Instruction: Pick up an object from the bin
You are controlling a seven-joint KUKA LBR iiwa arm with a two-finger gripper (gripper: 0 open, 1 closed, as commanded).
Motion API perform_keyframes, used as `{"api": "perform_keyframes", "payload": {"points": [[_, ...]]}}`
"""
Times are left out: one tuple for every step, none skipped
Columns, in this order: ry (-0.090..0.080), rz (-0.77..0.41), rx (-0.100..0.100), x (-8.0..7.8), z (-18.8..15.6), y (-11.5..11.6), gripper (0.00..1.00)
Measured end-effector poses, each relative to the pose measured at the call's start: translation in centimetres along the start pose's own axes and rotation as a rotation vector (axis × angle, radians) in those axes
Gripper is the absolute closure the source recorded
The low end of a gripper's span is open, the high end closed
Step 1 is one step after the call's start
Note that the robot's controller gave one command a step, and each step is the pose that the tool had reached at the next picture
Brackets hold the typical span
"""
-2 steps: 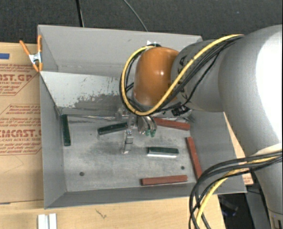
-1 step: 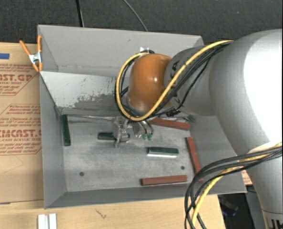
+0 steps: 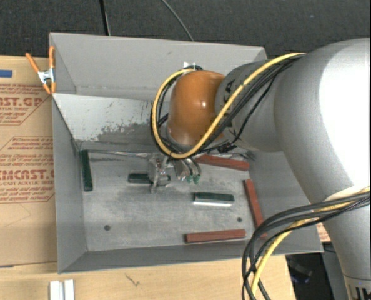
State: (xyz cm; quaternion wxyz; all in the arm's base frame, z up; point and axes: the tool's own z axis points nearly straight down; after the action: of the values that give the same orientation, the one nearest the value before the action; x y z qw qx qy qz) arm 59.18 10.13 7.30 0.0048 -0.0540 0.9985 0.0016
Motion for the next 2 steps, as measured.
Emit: {"api": "perform_keyframes", "payload": {"points": [[0.008,-0.146,0.000,1.42,0.27,4.79,0.00],[0.008,-0.145,0.000,1.41,0.27,4.75,0.00]]}}
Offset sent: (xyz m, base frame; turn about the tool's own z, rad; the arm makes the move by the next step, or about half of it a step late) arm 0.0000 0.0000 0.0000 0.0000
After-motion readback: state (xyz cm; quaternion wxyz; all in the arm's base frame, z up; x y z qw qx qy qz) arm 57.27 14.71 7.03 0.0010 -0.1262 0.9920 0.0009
